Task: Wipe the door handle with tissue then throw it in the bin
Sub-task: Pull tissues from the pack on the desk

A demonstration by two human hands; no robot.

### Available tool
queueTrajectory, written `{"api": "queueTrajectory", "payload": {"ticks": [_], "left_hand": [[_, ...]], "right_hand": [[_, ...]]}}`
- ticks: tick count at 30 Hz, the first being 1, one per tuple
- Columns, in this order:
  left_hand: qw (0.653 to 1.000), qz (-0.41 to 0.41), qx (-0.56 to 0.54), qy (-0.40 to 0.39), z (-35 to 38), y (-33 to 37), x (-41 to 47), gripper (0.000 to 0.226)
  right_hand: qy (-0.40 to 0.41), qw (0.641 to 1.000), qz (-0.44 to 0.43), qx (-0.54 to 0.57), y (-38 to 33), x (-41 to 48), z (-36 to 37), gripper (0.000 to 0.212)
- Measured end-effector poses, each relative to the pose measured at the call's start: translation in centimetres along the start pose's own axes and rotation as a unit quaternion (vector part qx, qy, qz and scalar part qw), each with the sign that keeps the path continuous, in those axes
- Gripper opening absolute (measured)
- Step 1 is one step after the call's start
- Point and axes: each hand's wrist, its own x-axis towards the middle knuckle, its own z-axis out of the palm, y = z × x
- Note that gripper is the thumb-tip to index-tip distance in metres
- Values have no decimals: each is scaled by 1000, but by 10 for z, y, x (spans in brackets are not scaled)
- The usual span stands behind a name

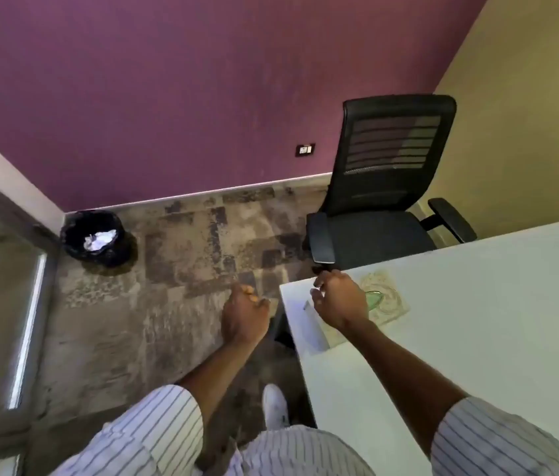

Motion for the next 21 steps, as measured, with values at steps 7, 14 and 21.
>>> {"api": "queueTrajectory", "payload": {"ticks": [7,14,21], "left_hand": [[994,-48,35,-91,91,24,-5,31],[971,-88,59,-215,124,19,-9,52],[969,-92,65,-219,135,8,-21,64]], "right_hand": [[-27,991,116,-61,87,10,7,24],[-18,977,210,-41,105,15,24,18],[-23,969,240,-47,105,20,33,28]]}}
